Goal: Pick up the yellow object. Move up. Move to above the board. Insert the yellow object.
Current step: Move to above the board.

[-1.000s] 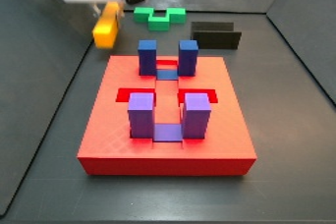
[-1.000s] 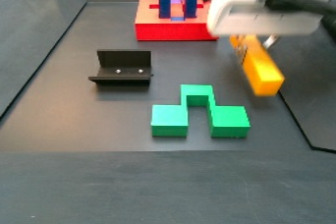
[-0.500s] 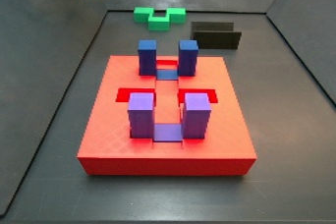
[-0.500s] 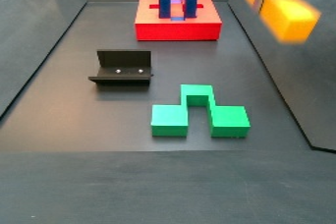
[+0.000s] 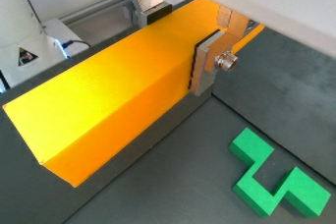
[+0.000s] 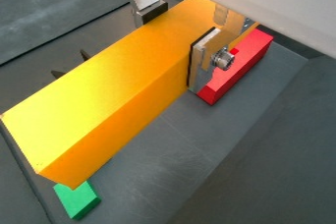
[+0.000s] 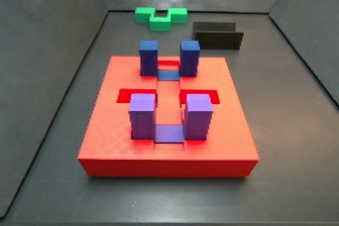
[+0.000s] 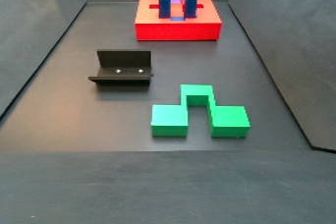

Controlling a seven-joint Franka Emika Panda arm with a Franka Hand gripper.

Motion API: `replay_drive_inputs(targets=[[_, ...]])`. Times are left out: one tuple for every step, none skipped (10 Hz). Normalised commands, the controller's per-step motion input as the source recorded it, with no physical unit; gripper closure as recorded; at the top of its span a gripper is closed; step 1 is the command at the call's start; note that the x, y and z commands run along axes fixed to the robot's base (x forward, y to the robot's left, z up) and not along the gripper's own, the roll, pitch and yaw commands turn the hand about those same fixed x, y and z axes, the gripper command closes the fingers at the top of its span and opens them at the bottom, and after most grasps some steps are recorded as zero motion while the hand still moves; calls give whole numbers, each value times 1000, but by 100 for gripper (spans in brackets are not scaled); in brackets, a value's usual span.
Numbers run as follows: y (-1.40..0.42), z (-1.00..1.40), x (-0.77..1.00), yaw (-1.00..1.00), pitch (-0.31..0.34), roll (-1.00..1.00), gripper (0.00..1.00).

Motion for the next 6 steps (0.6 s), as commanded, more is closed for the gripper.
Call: replay_drive_inputs(targets=[[-1400,215,811,-236,251,61,100],[-1400,192,825,-164,263,95,100],[-1400,184,857,-102,290,99,100],[-1400,200,899,-59,274,-28,100],[-1400,217,878,-28,215,-21,100],[-1400,213,876,2,156,34,100]])
